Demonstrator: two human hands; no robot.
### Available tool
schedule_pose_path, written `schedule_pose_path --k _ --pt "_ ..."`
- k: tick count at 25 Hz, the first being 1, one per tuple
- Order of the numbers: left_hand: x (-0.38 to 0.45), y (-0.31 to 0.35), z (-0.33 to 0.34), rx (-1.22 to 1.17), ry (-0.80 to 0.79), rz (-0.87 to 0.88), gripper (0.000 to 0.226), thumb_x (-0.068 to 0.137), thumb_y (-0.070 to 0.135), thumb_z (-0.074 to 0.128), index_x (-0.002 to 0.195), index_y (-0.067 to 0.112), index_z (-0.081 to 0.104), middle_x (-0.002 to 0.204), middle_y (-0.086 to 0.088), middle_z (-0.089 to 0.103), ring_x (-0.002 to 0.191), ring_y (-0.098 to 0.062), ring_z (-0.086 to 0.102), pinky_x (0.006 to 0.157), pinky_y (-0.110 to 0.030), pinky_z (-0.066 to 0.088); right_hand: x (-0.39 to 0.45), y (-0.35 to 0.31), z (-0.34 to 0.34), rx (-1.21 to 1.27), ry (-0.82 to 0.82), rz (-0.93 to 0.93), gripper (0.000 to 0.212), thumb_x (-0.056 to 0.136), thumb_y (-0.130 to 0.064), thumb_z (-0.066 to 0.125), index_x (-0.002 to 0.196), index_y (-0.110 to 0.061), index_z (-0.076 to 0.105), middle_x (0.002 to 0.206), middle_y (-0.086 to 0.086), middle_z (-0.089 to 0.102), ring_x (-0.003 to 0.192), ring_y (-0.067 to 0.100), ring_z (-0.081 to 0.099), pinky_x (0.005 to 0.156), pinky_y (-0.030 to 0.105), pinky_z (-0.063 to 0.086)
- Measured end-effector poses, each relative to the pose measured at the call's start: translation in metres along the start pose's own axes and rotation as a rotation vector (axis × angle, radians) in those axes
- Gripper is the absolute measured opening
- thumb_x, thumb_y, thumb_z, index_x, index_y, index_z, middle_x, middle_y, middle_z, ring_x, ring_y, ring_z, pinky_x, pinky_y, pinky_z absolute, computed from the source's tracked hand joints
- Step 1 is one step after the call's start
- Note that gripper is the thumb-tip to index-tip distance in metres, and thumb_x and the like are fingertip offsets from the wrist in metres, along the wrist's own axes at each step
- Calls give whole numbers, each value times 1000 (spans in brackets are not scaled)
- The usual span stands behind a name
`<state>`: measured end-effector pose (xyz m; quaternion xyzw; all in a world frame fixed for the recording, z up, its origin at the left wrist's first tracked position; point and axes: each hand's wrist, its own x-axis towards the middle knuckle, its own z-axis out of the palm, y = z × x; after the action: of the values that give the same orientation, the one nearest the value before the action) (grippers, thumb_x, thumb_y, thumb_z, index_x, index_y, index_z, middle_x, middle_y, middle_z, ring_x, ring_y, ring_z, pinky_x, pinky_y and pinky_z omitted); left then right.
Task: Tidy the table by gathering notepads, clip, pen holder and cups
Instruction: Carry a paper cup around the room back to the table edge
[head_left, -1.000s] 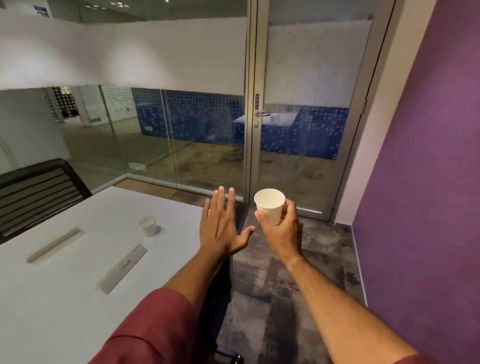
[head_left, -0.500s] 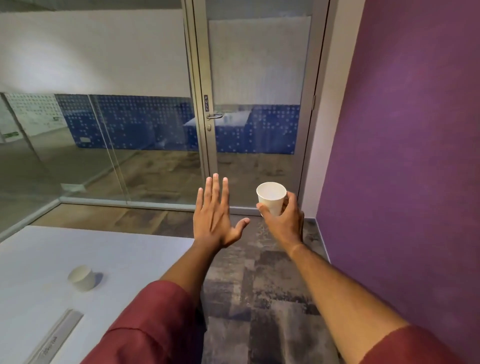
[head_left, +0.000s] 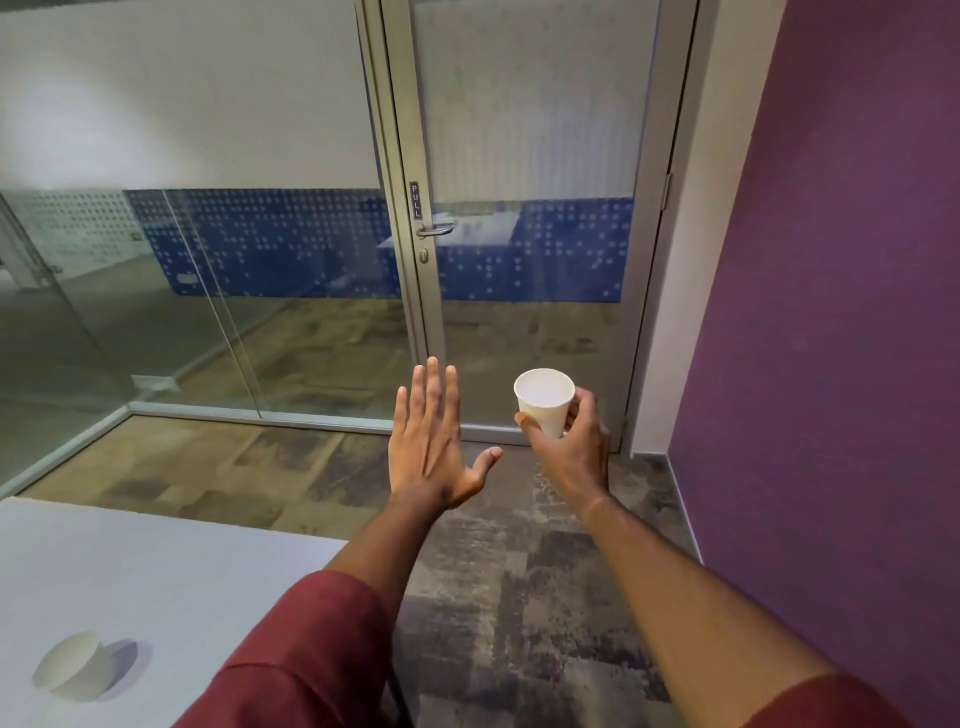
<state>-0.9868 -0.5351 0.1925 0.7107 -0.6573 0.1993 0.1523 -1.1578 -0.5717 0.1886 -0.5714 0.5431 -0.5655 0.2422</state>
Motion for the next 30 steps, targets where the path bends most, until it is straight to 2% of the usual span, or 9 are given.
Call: schedule_pose_path --k 8,11,14,22,26,30 --pt "135 22 70 56 5 -176 114 77 81 30 153 9 -15 163 -15 -17 151 -29 -14 124 -47 -1 160 52 59 36 -185 -43 67 67 -38 86 119 -16 51 107 5 69 99 25 64 83 39 53" --pt "171 13 88 78 -26 -215 115 75 82 28 154 9 -12 163 -15 -13 151 -30 -11 124 -48 2 201 61 89 72 -244 -16 65 67 -38 85 118 -17 51 107 4 68 100 24 63 85 38 52" --pt "209 -11 110 113 -15 -273 117 75 82 35 154 10 -12 164 -15 -12 152 -30 -9 124 -48 3 235 65 131 104 -306 -20 66 67 -39 84 119 -17 51 107 3 68 99 24 63 85 37 52" --pt "321 -133 180 164 13 -394 115 77 80 36 154 9 -13 163 -16 -14 151 -31 -12 123 -49 1 333 56 300 162 -458 -91 65 68 -40 83 120 -19 51 110 0 67 103 19 63 88 33 51" --pt "372 -219 197 203 12 -496 114 78 80 33 153 9 -15 162 -16 -17 150 -30 -16 123 -49 1 368 31 403 194 -534 -111 65 68 -37 84 120 -18 51 109 -3 66 106 19 62 93 38 51" --pt "402 -291 209 233 1 -580 114 78 80 34 154 9 -15 163 -15 -17 150 -30 -16 123 -49 1 383 4 498 240 -637 -126 66 68 -37 84 121 -18 50 109 -2 66 107 19 61 92 34 51"
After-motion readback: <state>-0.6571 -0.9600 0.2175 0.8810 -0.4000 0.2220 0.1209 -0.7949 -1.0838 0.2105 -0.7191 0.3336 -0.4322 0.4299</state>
